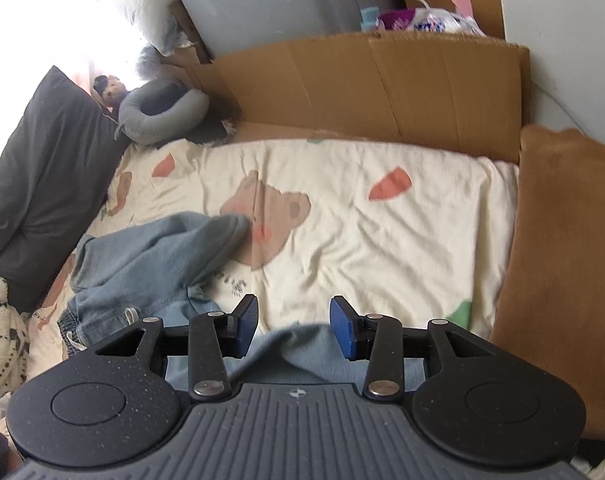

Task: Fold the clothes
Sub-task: 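Open the left tool and move it over the elastic waistband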

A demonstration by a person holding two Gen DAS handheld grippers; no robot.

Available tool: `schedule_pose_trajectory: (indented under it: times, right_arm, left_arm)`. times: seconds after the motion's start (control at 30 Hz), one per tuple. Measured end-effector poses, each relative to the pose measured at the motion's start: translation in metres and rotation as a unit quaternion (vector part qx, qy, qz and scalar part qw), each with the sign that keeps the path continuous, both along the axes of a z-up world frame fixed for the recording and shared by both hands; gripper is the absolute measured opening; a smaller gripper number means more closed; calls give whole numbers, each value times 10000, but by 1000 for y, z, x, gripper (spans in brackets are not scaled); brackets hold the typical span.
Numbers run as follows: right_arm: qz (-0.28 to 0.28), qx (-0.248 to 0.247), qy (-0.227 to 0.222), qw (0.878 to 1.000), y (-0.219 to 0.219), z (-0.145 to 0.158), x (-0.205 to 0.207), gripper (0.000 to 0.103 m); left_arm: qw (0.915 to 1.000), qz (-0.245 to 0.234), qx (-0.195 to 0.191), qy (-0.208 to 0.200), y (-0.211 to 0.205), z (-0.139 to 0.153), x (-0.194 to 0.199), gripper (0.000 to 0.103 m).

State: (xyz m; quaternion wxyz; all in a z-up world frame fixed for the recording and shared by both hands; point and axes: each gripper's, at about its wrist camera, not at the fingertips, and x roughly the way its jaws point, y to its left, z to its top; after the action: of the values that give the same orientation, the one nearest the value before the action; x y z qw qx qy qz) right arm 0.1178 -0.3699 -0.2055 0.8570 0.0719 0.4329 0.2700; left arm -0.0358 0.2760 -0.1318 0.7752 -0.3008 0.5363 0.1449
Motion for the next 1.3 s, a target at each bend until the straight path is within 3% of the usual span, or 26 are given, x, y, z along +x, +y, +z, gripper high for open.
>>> schedule_pose_trajectory:
  times: [0.27,0.53,0.73,1.3]
  right_arm:
    - [397,-248,-284,9985,28,30,19,52]
    - [922,-669,-350,9929,73,41,44,53]
    - [1158,-701,-278,9904,114,38,64,56]
    - [1228,-617,326,9900,204,-20,137,56]
  left_arm:
    - [9995,241,-142,146,17,-25,-27,73]
    - [9975,160,-494,475,14,-84,-48,73]
    - [9959,137,-603,668,20,-122,-55,73]
    - [9981,219,-569,79,85,-153,41,73]
